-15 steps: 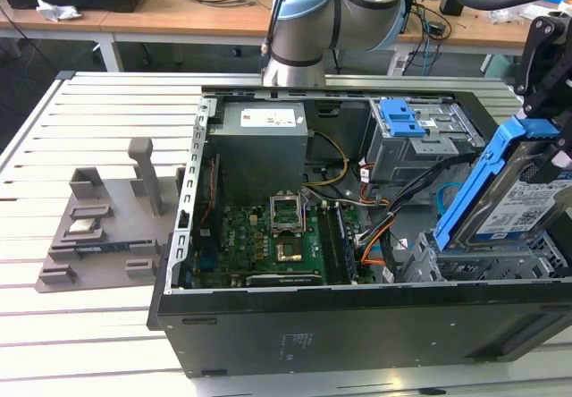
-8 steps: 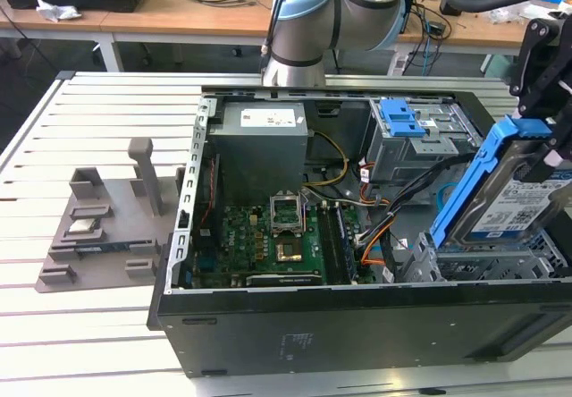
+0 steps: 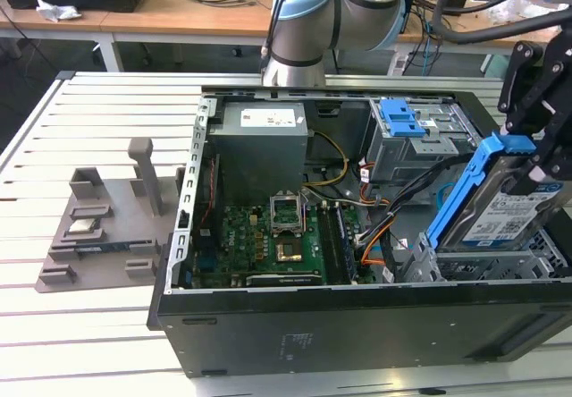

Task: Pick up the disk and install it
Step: 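Insert the disk into the insertion slot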

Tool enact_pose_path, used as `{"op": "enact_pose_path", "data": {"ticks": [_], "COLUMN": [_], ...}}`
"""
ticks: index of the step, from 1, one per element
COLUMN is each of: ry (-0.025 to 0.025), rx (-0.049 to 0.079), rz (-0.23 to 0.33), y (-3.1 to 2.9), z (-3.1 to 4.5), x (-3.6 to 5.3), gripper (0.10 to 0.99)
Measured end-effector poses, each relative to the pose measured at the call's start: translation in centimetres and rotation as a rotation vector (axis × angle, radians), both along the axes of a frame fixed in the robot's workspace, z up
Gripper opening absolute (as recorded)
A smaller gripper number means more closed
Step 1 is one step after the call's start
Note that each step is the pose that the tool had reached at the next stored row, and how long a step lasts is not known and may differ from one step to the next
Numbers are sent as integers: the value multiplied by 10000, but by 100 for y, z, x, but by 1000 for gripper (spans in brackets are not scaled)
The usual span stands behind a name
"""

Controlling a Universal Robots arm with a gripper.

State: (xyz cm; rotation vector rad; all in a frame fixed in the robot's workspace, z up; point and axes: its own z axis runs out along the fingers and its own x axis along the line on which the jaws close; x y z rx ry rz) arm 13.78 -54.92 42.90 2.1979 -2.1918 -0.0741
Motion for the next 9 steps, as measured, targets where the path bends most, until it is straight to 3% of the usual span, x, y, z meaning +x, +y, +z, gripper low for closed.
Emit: {"op": "enact_pose_path", "data": {"ticks": [3, 9], "ry": [0, 0], "rx": [1, 0], "rz": [0, 0], "y": [0, 0], "z": [-52, -84], "x": [0, 0], "gripper": [365, 365]}}
